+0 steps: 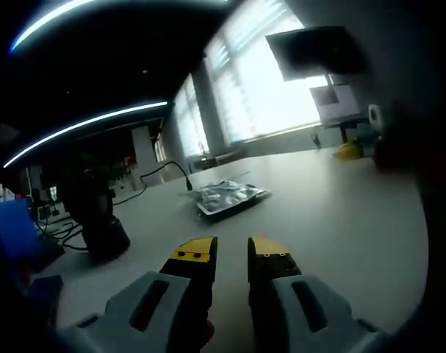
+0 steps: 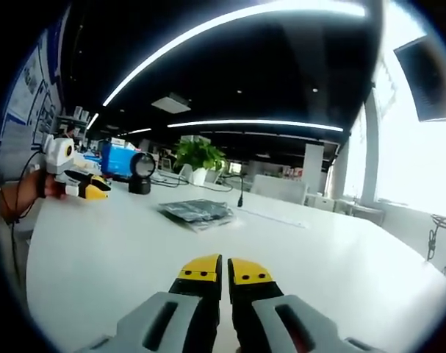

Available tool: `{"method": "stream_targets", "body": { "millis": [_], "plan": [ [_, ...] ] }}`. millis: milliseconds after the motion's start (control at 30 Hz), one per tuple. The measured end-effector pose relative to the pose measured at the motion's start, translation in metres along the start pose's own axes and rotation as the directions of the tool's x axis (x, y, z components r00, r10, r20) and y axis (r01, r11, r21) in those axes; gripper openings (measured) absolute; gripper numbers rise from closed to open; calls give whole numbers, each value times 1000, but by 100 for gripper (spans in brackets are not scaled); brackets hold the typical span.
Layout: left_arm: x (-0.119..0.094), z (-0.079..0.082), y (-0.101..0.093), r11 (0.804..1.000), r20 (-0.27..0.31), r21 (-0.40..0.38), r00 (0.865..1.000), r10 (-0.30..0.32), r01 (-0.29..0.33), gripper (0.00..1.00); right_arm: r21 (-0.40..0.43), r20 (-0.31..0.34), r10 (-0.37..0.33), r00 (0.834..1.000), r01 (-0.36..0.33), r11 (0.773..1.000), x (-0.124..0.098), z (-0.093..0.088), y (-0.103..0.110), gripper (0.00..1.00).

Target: Clip sheet goods on table flip sheet goods clip sheet goods scan sheet goods put sheet goods back to table

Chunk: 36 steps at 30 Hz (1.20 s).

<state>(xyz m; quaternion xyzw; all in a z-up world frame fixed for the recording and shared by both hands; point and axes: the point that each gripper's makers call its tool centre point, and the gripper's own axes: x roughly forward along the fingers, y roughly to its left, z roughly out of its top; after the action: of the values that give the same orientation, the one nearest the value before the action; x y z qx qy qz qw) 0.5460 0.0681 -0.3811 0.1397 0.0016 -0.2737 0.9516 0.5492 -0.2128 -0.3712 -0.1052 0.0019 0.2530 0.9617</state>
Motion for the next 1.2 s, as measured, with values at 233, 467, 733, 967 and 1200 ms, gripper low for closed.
{"method": "stream_targets", "body": {
  "millis": [233, 467, 733, 967, 1200],
  "plan": [
    [-1, 0, 0, 1000, -2, -5, 1000, 0, 0, 9, -8, -7, -1, 1000, 1, 1000, 0, -2, 0, 0],
    [-1, -1, 0, 1000, -5, 0, 1000, 3, -3, 9, -24, -8, 3, 1000, -3, 1000, 1, -2, 0, 0],
    [-2, -2, 0, 1000, -12, 19, 1000, 7, -7, 9, -38, -12, 7, 1000, -8, 999, 1, -3, -1, 0],
    [-2, -3, -1, 1000, -20, 29, 1000, 5, -5, 9, -44, -15, 11, 1000, -11, 999, 2, -4, -2, 0],
    [-3, -3, 0, 1000, -17, 26, 1000, 7, -6, 9, -47, -15, 12, 1000, -13, 999, 2, -4, -2, 0]
  ]
}}
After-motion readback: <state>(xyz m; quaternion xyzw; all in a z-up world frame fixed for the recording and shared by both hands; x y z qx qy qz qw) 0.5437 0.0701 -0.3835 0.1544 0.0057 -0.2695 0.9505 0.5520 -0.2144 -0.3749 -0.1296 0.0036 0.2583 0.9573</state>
